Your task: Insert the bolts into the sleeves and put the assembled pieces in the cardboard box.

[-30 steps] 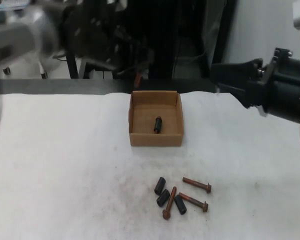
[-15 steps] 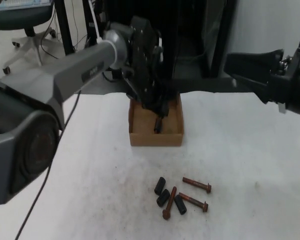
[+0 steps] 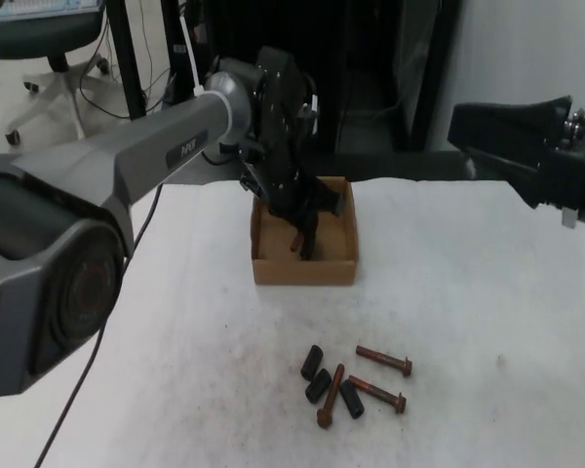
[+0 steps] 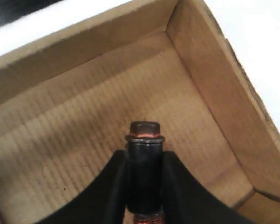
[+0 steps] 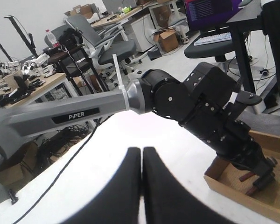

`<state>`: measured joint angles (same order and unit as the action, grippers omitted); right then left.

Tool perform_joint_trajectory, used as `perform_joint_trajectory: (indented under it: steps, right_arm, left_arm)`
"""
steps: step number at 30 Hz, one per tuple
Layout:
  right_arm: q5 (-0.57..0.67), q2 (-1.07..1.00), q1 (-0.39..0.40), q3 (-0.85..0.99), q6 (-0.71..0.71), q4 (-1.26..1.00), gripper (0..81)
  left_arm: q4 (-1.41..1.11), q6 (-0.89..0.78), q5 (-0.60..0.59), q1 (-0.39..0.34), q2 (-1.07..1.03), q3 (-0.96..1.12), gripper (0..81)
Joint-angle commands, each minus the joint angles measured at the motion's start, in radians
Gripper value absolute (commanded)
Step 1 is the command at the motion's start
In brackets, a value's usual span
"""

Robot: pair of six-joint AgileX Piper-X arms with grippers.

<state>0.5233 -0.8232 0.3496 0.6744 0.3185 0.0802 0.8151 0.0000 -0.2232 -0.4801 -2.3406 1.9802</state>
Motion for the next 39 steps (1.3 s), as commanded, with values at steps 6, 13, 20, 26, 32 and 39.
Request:
perform_joint_trajectory:
  steps: [6, 13, 20, 26, 32, 39]
  right_arm:
    - [0.098, 0.02, -0.004, 0.006, -0.033, 0.012, 0.8]
    - [0.104, 0.04, -0.004, 0.006, -0.045, 0.012, 0.8]
    - [0.092, 0.04, -0.004, 0.006, -0.128, 0.101, 0.8]
    - [-0.052, 0.037, -0.004, 0.006, -0.261, 0.241, 0.8]
    - [-0.062, 0.037, -0.018, 0.006, -0.27, 0.233, 0.8]
    - [-0.046, 0.037, -0.126, 0.006, -0.271, 0.233, 0.8]
  left_arm:
    - [0.035, 0.008, 0.079, -0.001, 0.012, 0.013, 20.0]
    - [0.072, 0.048, 0.164, -0.001, 0.012, 0.057, 32.4]
    - [0.212, 0.071, 0.171, -0.001, 0.022, 0.212, 30.7]
    - [0.443, 0.186, 0.344, 0.015, 0.095, 0.248, 0.3]
    - [0.561, 0.277, -0.068, 0.006, 0.157, 0.233, 0.3]
    - [0.513, 0.349, -0.156, -0.184, 0.185, 0.198, 0.3]
